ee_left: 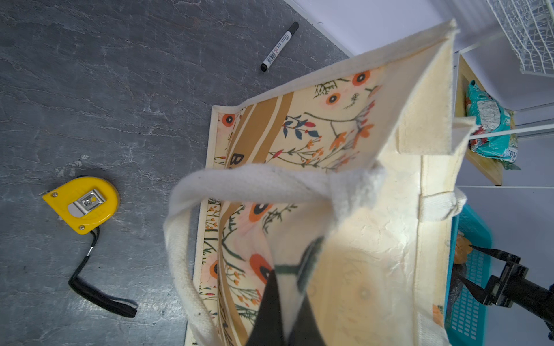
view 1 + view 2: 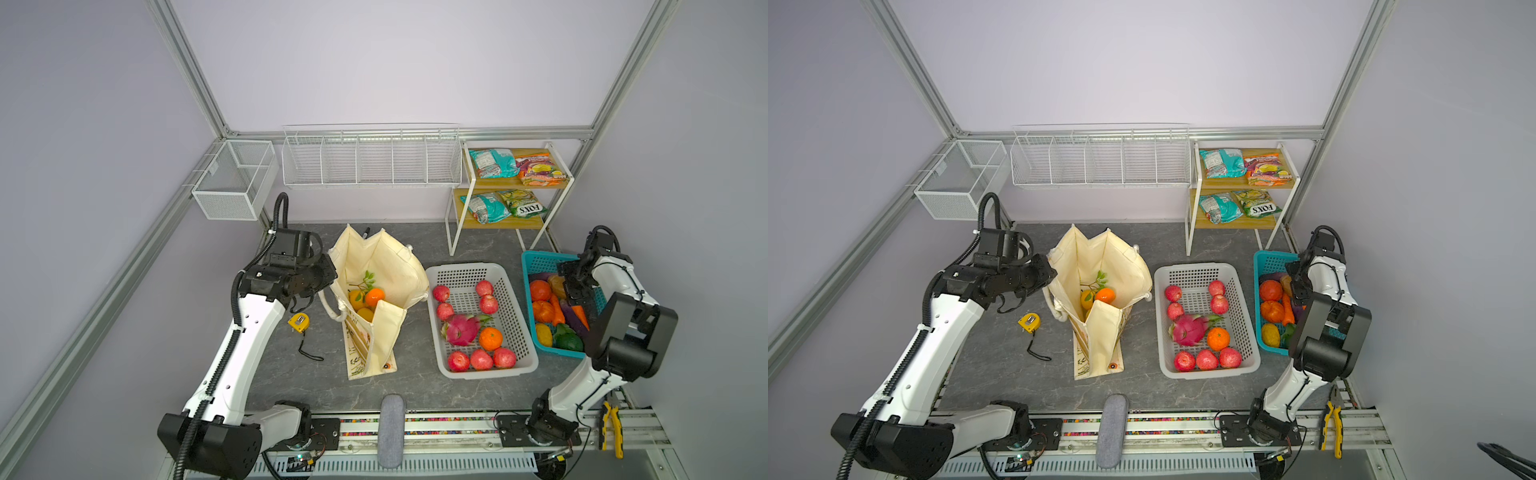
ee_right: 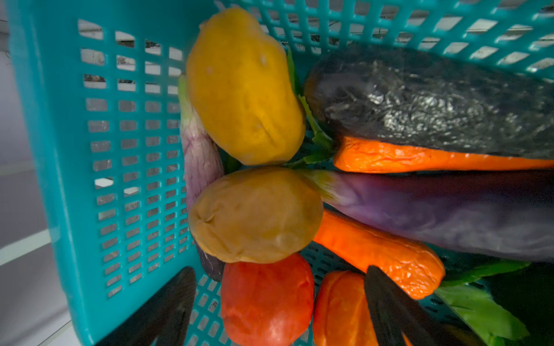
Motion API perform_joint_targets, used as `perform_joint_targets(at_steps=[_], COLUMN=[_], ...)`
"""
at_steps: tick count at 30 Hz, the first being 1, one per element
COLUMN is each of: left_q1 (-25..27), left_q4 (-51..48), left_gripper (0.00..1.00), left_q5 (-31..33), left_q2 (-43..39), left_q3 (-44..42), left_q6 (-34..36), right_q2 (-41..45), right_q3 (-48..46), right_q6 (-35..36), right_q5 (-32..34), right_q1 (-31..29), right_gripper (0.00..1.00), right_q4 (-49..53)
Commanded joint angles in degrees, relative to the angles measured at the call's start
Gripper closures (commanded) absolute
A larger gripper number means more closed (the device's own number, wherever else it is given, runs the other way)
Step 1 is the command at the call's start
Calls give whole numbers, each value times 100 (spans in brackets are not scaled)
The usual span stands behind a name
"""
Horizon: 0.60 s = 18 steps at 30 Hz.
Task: Place the food into the grocery bag and tie it
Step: 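Lower the right gripper into the teal basket and grasp the brown potato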
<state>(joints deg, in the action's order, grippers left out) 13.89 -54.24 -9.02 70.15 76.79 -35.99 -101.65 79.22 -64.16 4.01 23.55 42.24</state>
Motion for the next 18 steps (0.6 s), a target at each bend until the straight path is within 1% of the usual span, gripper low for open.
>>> perform_joint_targets(at_steps=[1,5,11,15,18], left_q1=[-18,-18,-18,-18,-18], left_q4=[88,154,184,186,204], left_gripper=[100,100,100,100,100], left_q5=[62,18,9,23,10], left_q2=[29,135,245,281,314], left_q3=[-71,-38,30,32,21], left_q6=[-58,-102,-111,-118,-144], right_q2=[-88,-205,-233,-195,-154], right_q3=[196,246,41,-6,-118], right_q6=[-375,-618,-1343,-1759,-2205], right_q5=[3,-31,-284,-331,-356], right_q1=[79,110,123,124,115], right_gripper=[10,12,12,11,12], right_q4=[120,68,-310,-304,-338])
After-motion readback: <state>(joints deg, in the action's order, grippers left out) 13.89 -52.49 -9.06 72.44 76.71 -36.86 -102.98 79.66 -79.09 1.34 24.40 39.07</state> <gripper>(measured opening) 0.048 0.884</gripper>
